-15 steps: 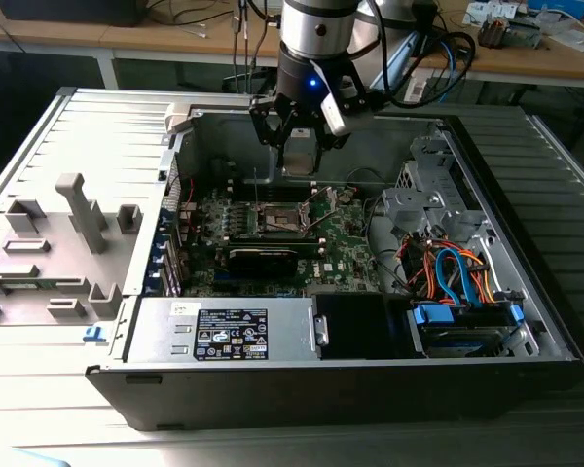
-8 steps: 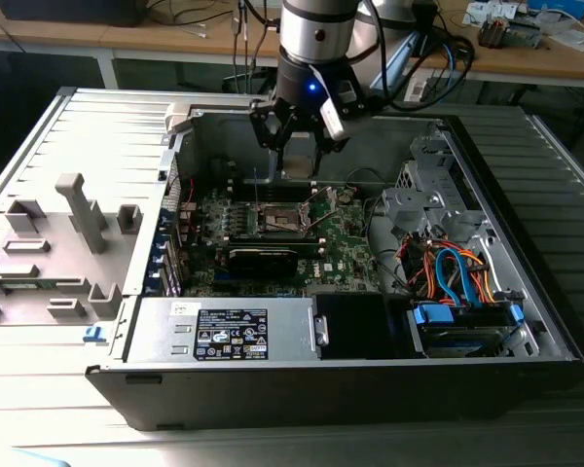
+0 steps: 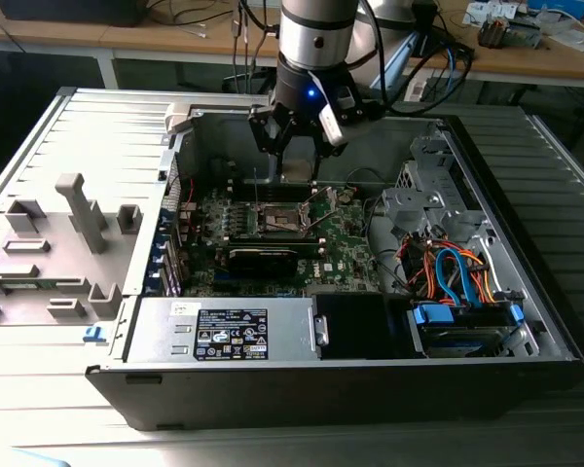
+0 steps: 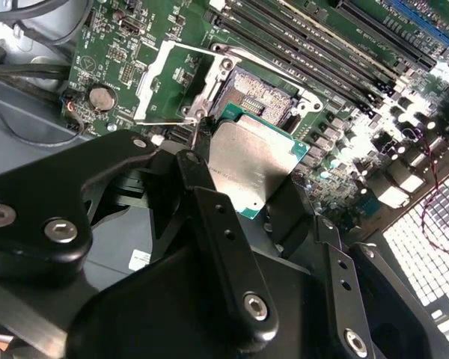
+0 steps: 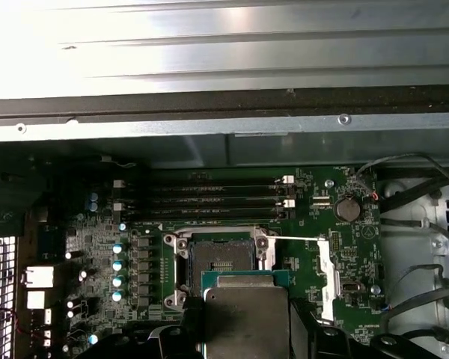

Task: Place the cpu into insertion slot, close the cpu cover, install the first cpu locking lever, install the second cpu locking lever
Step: 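Place the cpu into insertion slot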

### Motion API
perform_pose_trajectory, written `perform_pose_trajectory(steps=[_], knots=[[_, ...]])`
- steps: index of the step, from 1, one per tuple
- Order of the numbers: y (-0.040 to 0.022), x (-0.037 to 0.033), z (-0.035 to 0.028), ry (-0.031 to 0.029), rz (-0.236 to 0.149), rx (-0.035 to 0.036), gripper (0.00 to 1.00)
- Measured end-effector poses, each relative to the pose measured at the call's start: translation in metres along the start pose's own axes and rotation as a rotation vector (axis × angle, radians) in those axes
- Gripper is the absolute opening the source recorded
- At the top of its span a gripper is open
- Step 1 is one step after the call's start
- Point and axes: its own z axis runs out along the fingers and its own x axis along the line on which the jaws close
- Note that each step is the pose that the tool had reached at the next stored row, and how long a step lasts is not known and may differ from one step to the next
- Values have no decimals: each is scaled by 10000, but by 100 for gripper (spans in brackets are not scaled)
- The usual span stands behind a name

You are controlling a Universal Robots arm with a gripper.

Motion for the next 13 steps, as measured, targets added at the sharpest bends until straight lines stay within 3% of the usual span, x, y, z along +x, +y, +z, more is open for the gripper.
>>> perform_pose_trajectory(steps=[7,13], knots=[[-11,1,58,1,0,0,55],[-14,2,72,0,0,2,55]])
